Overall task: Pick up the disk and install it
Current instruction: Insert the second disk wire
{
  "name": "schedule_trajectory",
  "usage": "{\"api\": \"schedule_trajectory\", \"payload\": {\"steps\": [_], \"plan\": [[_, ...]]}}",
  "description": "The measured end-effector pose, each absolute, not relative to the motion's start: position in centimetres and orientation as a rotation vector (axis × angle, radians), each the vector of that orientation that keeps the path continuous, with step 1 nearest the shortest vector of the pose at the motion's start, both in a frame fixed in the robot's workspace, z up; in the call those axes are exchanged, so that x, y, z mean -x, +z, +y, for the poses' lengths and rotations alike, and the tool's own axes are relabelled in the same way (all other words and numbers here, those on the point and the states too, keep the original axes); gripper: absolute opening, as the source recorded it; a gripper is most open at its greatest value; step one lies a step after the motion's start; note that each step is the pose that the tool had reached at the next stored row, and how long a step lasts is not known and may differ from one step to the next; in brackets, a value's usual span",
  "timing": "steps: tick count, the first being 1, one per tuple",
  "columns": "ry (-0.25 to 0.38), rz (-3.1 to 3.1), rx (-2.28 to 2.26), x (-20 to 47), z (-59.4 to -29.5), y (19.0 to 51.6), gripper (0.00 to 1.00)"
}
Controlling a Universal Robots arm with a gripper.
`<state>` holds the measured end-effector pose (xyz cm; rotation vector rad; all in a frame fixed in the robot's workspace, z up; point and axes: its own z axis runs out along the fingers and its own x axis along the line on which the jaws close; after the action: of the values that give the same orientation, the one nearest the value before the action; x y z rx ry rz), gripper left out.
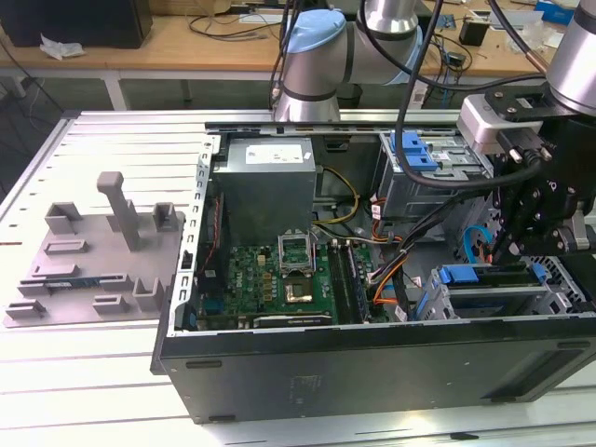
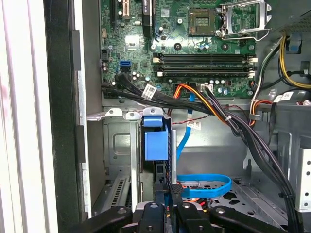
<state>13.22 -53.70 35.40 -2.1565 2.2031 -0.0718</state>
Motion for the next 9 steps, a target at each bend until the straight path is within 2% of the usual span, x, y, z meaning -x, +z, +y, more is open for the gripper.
{"api": "schedule_trajectory", "payload": {"steps": [9], "plan": [[-0.071, 2.197, 2.163, -13.27, -53.7, 35.24, 0.16]]}}
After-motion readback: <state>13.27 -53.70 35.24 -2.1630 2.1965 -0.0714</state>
